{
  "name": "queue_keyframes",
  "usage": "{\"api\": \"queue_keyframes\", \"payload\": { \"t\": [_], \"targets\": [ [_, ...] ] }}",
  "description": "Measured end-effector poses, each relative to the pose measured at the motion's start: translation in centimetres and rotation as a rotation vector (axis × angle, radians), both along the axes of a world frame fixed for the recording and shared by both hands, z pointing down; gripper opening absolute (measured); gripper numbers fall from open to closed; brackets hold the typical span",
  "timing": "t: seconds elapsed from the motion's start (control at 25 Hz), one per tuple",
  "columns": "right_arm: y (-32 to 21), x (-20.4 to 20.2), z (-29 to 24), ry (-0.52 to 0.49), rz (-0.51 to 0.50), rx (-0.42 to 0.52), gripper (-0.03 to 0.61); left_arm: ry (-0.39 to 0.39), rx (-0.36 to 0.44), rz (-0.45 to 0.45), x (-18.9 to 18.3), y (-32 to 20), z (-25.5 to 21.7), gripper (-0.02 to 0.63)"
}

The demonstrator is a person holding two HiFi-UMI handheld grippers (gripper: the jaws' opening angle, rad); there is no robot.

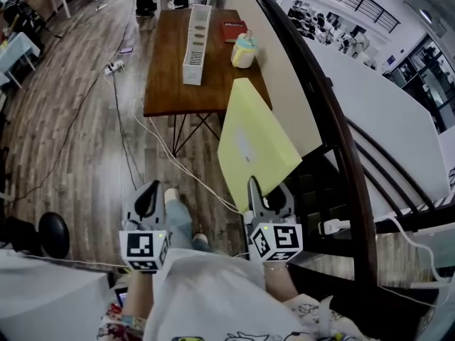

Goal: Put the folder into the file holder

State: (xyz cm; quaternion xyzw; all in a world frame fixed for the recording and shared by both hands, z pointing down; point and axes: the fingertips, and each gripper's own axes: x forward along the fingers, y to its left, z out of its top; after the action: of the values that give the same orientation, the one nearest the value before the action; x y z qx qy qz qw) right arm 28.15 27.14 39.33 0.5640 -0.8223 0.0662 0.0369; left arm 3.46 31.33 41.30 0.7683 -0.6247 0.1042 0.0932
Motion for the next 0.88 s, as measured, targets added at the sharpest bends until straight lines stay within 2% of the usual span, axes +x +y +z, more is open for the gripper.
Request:
{"api": "queue_keyframes", "payload": {
  "t": [0.44,0.88],
  "targets": [
    [-6.1,-1.8,0.2,-0.005,0.004,-0.009,0.172,0.011,-0.005,0.016,-1.3,-6.0,0.5,0.005],
    [-15.8,-7.6,-0.5,0.011,0.03,-0.004,0.172,0.035,-0.003,0.058,-7.0,-17.0,0.5,0.005]
  ]
}}
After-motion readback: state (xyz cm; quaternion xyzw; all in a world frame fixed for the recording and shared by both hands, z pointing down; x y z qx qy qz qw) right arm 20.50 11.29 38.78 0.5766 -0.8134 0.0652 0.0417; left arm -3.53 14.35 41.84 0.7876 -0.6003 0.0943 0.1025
